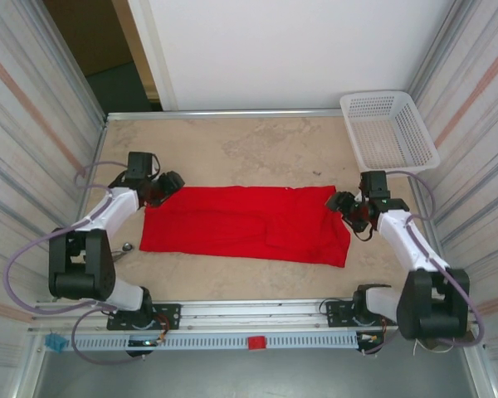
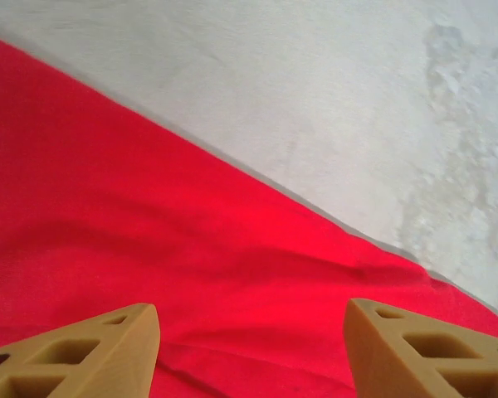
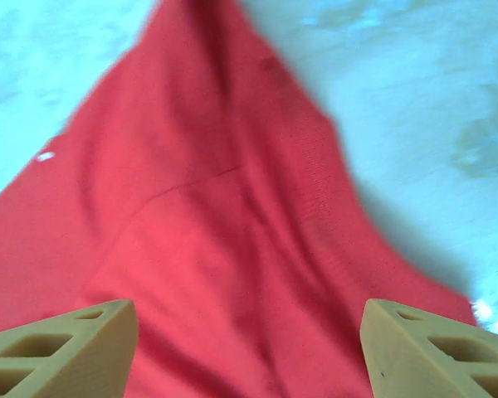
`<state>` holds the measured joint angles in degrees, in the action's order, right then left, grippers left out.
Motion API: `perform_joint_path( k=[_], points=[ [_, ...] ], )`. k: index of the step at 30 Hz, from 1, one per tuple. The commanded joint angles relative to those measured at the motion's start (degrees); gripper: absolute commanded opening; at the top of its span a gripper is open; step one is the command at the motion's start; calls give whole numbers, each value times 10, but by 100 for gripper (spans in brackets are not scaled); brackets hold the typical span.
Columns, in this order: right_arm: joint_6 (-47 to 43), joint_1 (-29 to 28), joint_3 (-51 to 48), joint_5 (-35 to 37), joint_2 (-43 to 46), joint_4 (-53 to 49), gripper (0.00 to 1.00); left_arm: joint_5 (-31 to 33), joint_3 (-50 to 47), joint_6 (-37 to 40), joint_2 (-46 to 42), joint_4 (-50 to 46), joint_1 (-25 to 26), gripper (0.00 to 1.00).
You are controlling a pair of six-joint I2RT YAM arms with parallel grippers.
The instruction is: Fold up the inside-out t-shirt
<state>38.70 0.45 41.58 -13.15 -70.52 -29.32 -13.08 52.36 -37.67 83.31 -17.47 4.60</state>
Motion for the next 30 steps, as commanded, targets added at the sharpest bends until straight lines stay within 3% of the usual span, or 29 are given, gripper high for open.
perform_joint_path(
  k=[1, 5, 9, 19, 27, 30],
  points=[
    [-36, 40, 0, -6, -50, 23, 71, -24, 13, 15, -16, -24, 21, 61],
    [-45, 61, -5, -17, -106, 55, 71, -32, 18, 15, -6, -19, 54, 61],
    [-46, 62, -25, -81, -144, 103, 71, -34, 21, 6, 16, -9, 77, 61],
    [-42, 27, -61, -169, -147, 177, 69, -35, 31, 4, 44, -2, 91, 61],
    [-38, -2, -66, -145, -152, 179, 68, -32, 39, 5, 47, -6, 95, 61],
    [-42, -10, -66, -99, -152, 159, 68, -33, 40, 6, 46, -9, 95, 61]
  ],
)
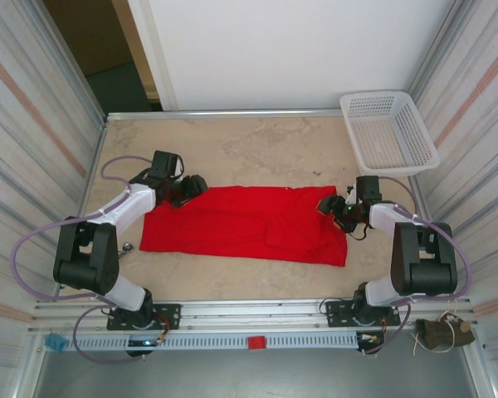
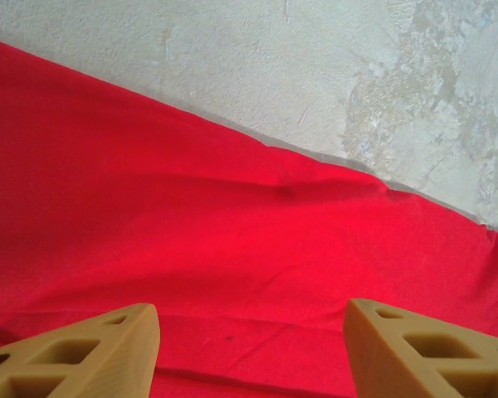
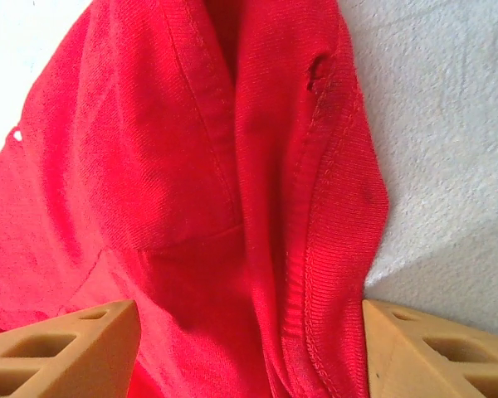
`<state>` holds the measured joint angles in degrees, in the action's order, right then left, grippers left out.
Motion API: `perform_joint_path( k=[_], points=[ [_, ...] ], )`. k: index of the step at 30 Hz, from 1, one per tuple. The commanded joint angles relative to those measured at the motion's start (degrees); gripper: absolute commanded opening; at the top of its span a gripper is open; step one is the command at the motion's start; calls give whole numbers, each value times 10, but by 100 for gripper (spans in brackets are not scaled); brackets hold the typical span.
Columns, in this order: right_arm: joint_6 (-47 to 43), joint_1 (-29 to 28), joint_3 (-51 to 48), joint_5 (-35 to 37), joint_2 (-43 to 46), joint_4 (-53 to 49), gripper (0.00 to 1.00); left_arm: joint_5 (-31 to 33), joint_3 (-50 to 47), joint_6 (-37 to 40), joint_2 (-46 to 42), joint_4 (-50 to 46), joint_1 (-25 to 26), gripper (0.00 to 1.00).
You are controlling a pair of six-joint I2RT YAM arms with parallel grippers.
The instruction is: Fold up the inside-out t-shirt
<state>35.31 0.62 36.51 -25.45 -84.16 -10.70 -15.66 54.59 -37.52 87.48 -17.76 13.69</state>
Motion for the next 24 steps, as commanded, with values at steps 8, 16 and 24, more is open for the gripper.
perform_joint_path(
  k=[8, 16, 24],
  points=[
    [18, -91, 26, 172, -17, -108, 54, -1, 28, 9, 1, -19, 4, 61],
    [59, -138, 52, 220, -40, -121, 0, 1, 34, 8, -2, -25, 4, 61],
    [39, -88, 55, 223, 52, -167, 0, 16, 26, 24, -23, -47, -9, 61]
  ],
)
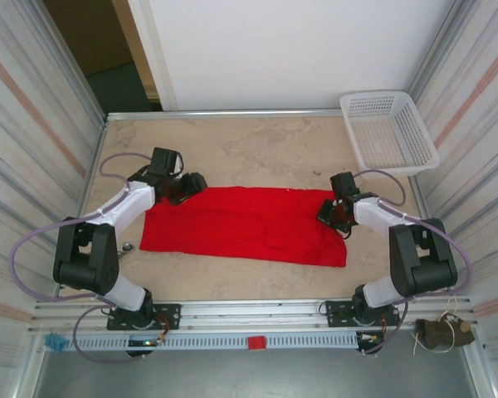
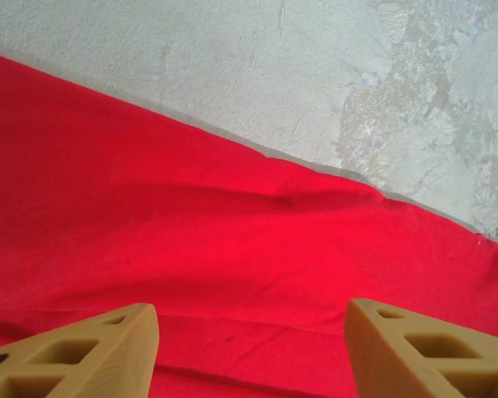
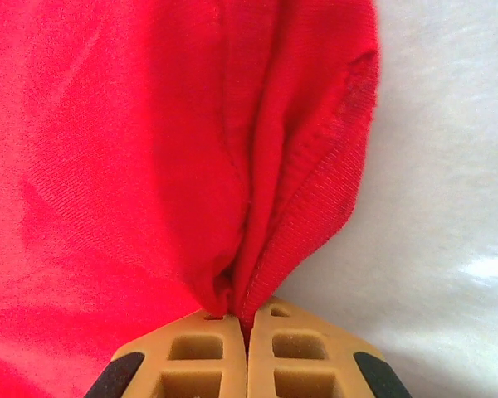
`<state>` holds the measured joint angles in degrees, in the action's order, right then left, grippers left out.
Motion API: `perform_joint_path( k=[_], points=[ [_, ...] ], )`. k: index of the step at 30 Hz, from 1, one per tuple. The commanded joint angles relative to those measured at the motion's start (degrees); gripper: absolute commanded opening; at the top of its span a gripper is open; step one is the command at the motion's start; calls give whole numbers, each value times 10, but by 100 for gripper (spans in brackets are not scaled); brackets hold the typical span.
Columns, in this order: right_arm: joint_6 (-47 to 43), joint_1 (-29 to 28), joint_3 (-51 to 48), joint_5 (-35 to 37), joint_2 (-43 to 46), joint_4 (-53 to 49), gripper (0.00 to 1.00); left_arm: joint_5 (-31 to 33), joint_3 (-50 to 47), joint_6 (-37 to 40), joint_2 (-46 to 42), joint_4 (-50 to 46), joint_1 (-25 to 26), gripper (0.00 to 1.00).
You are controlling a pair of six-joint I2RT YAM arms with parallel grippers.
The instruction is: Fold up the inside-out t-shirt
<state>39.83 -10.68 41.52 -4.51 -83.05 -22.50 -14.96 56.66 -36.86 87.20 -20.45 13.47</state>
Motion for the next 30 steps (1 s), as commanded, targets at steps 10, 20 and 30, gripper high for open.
perform_joint_path(
  k=[10, 20, 30],
  points=[
    [-52, 158, 46, 4, 116, -145, 0, 3, -19, 25, -23, -19, -10, 61],
    [-64, 159, 110, -49, 143, -188, 0, 13, -72, 10, 29, 32, 27, 61],
    [-20, 47, 190, -17, 179, -241, 0, 11, -73, -6, -7, 39, 45, 61]
  ],
)
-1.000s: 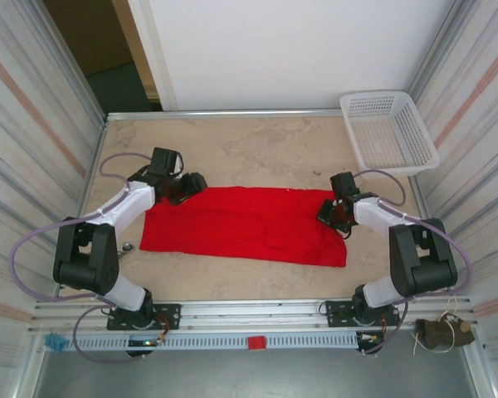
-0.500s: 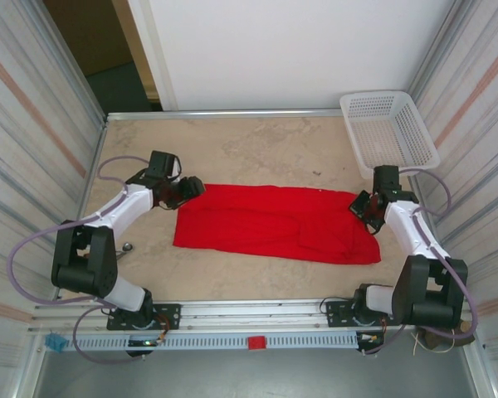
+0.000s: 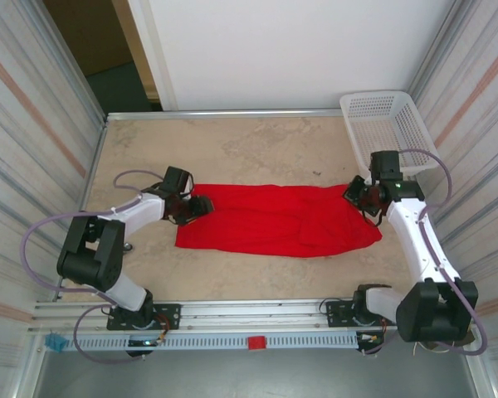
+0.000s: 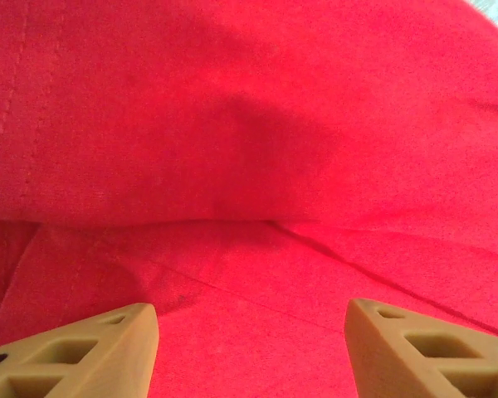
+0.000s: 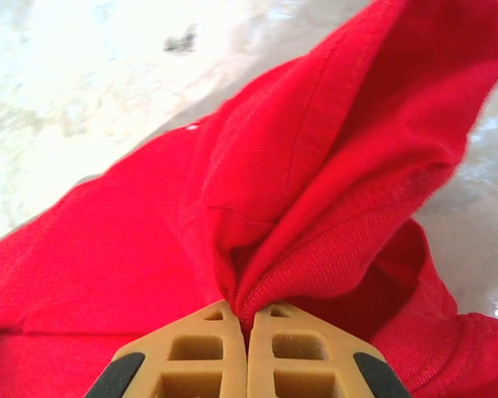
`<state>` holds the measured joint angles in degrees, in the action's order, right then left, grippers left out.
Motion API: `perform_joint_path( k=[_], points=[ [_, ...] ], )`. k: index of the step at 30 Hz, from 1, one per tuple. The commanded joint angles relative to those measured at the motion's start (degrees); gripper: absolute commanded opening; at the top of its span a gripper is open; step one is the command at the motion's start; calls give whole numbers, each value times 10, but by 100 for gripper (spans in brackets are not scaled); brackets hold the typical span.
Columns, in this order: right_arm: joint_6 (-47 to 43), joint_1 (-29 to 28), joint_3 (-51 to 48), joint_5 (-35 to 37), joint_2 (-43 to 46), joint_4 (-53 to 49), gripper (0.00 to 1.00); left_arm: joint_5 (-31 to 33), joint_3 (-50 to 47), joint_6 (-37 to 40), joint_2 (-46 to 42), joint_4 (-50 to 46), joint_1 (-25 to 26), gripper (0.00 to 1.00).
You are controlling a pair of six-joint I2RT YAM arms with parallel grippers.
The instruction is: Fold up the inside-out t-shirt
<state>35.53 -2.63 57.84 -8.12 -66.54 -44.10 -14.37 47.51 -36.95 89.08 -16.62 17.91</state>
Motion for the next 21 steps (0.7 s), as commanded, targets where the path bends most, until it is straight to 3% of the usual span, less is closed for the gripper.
perform_joint_path(
  k=[1, 9, 21],
  points=[
    [33, -50, 33, 28, 12, -27, 0, 4, 29, -3, -30, -6, -2, 62],
    [128, -220, 88, 113, -28, -14, 0, -31, 118, 25, -31, -65, -62, 62],
    [254, -423, 212, 238, -177, 7, 0, -106, 188, 49, 29, -89, -171, 62]
  ],
)
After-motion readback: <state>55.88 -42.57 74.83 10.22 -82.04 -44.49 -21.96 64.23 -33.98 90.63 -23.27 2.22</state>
